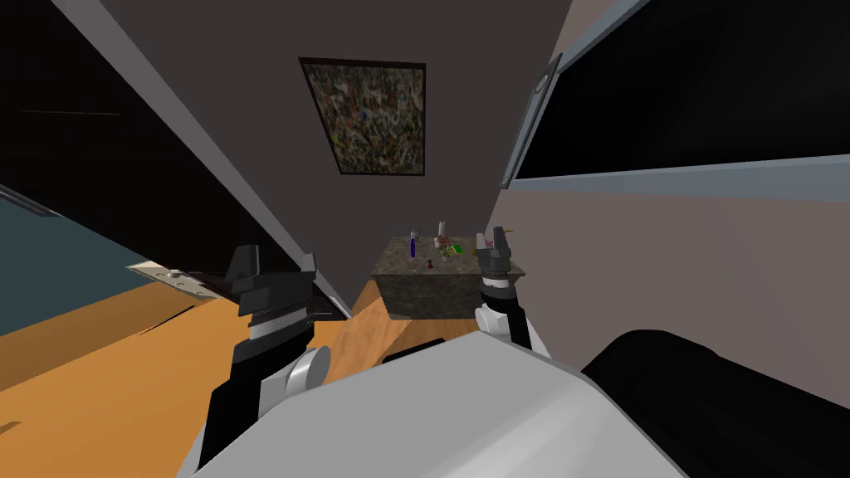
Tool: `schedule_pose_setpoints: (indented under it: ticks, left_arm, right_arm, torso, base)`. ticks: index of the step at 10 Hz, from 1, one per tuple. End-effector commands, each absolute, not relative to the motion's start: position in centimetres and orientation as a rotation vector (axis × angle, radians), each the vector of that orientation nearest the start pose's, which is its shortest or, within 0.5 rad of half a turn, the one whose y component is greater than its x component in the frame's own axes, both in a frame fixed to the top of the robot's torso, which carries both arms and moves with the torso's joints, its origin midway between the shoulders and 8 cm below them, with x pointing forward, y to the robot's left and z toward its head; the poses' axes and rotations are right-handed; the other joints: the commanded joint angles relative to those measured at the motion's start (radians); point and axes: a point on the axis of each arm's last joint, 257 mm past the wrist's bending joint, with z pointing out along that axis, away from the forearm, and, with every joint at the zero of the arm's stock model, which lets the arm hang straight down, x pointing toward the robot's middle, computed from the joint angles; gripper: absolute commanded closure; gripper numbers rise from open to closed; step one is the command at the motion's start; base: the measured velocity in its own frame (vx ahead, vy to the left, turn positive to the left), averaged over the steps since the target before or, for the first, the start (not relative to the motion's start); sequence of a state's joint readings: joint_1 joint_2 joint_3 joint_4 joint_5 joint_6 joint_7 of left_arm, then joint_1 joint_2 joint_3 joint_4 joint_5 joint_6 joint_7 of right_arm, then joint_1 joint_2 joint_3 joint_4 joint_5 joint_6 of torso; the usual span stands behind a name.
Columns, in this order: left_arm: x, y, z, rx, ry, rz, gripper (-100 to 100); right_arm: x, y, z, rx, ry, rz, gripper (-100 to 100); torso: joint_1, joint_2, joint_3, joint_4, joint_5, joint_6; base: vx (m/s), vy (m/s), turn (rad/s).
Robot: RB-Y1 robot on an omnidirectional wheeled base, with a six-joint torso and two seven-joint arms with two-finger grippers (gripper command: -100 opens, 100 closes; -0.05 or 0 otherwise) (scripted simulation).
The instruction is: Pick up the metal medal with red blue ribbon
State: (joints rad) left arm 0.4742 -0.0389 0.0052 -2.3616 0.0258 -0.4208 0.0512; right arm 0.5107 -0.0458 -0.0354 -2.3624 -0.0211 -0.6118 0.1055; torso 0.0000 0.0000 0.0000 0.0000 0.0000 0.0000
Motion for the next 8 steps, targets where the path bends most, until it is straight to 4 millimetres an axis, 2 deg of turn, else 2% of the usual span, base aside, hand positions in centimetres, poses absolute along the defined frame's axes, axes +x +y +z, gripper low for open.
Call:
schedule_pose_setpoints:
  ticks: [1, 8]
  left_arm:
    - [34.0, 28.4, 5.4, -0.697, 0.529, -1.376, 0]
    - [34.0, 28.4, 5.4, -0.697, 0.529, -1.377, 0]
  right_arm:
    - [30.2, -26.6, 7.9, 0.369, 0.566, 1.197, -100]
    - [30.0, -21.9, 7.6, 0.059, 0.698, 1.062, -100]
  torso:
    - [0.0, 0.0, 0.0, 0.0, 0.0, 0.0]
    - [-0.002, 0.005, 0.003, 0.001, 0.0, 0.0]
  base:
    - [-0.029, -0.003, 0.075]
    - [-0.066, -0.016, 0.074]
